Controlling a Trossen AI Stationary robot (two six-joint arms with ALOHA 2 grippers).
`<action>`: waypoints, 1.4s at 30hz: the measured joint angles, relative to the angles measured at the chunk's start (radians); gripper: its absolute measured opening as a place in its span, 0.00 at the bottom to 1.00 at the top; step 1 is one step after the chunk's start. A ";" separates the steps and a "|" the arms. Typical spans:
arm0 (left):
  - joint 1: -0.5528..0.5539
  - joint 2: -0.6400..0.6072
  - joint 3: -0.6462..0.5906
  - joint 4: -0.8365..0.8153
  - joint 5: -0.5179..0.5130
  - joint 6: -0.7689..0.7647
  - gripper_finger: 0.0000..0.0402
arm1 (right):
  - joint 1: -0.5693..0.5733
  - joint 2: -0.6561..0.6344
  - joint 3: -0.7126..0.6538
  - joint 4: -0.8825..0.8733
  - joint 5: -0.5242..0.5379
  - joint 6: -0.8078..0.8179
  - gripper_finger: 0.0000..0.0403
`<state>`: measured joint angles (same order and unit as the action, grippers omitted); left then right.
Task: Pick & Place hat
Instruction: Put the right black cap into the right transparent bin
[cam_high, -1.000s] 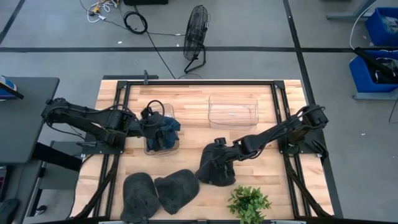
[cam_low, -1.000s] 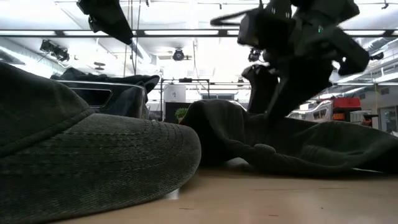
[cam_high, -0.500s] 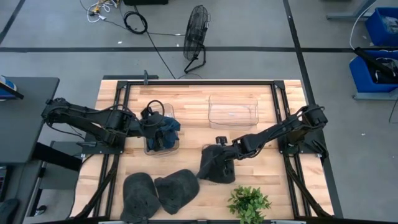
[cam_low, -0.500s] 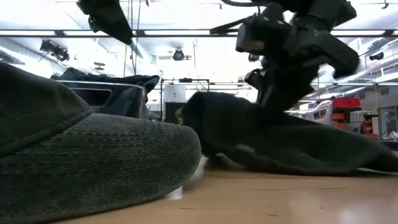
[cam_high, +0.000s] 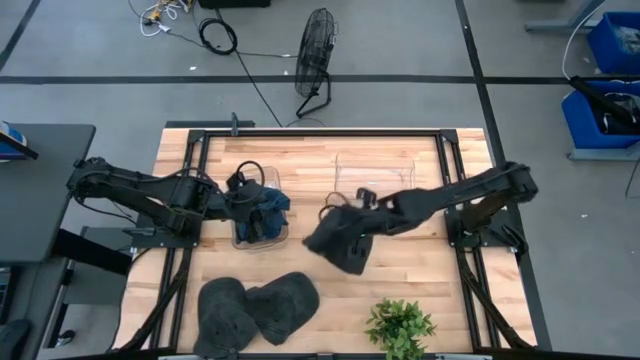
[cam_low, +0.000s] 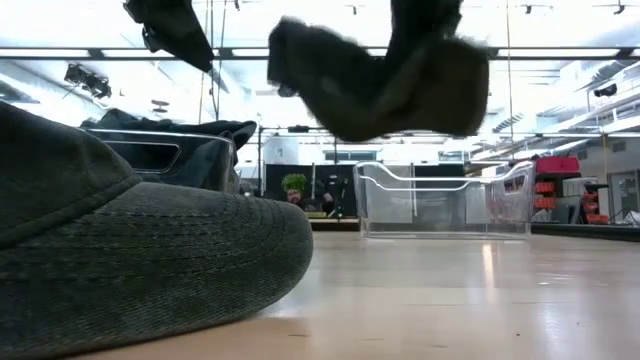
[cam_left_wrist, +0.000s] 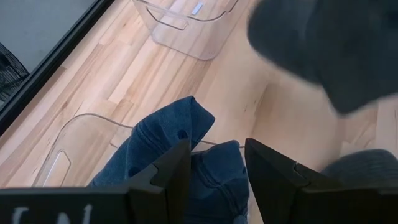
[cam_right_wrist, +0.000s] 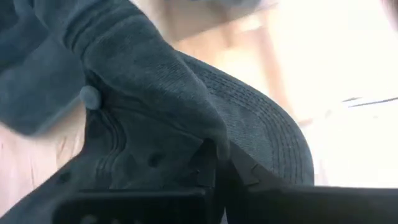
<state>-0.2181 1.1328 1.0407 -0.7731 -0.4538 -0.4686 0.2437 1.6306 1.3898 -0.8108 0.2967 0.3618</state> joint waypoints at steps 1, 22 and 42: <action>0.000 0.000 0.000 0.000 0.000 0.000 0.39 | -0.002 -0.021 0.014 -0.026 0.019 0.000 0.02; 0.000 0.000 0.000 -0.001 0.000 0.010 0.39 | -0.364 -0.368 -0.368 0.234 0.128 0.117 0.01; 0.000 0.000 0.000 -0.002 0.000 0.011 0.39 | -0.520 -0.368 -0.784 0.776 -0.026 0.266 0.01</action>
<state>-0.2184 1.1324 1.0405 -0.7750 -0.4538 -0.4572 -0.2768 1.2621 0.6055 -0.0350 0.2706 0.6279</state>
